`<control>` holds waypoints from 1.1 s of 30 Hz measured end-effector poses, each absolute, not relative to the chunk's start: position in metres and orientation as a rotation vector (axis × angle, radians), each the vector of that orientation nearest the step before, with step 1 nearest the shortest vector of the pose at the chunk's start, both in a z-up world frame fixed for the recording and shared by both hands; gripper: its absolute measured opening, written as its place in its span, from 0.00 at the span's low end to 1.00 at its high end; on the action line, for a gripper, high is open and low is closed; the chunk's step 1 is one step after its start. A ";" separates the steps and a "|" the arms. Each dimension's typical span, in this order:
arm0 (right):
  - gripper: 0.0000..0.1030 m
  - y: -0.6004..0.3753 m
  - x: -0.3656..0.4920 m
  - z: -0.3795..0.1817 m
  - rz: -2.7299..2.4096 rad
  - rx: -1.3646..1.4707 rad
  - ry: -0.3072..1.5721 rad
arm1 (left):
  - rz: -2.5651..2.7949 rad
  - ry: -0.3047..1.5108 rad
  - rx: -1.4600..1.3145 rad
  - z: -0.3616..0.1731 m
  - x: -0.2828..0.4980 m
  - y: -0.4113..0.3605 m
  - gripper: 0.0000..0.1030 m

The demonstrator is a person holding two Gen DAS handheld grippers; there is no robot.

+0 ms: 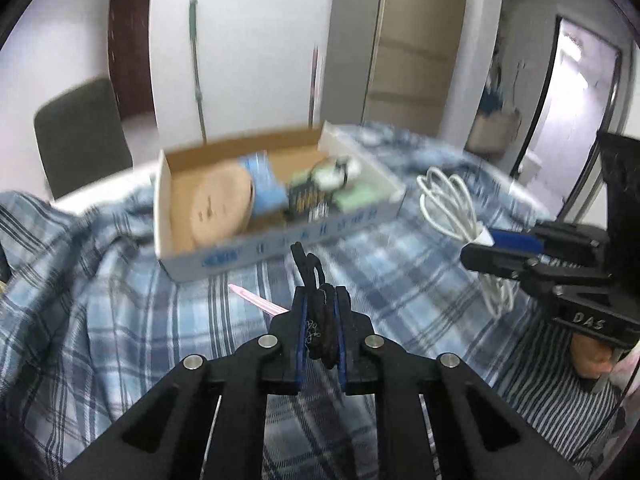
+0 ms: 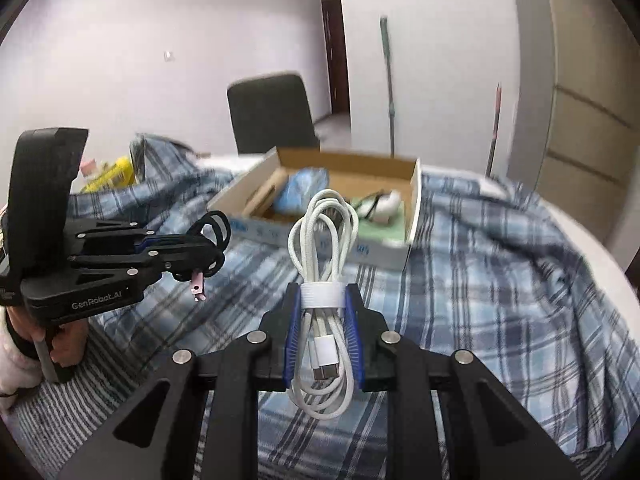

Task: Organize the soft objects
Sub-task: 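Lower the cable and hair ties into the box and open both tools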

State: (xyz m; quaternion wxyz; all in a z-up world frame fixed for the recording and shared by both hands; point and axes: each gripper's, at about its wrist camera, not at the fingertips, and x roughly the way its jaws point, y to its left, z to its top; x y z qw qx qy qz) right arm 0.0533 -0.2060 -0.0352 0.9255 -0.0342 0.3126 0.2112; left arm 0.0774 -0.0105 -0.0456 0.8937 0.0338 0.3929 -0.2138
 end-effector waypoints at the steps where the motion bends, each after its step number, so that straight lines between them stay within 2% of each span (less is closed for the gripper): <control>1: 0.20 -0.206 0.051 -0.033 0.431 -0.071 0.617 | -0.446 0.764 0.057 -0.040 0.072 -0.008 0.12; 5: 0.20 -0.207 0.045 -0.026 0.429 -0.065 0.562 | -0.450 0.617 0.067 -0.025 0.055 -0.008 0.12; 15: 0.20 -0.210 0.036 -0.010 0.416 -0.036 0.470 | -0.418 0.405 0.076 0.000 0.028 -0.007 0.12; 20: 0.20 -0.202 0.050 0.010 0.387 -0.019 0.457 | -0.351 0.336 0.050 0.017 0.021 -0.006 0.12; 25: 0.20 -0.194 0.068 0.038 0.361 -0.009 0.360 | -0.307 0.305 0.060 0.032 0.028 -0.015 0.12; 33: 0.20 -0.182 0.112 0.063 0.296 -0.004 0.252 | -0.278 0.213 -0.010 0.066 0.069 -0.015 0.12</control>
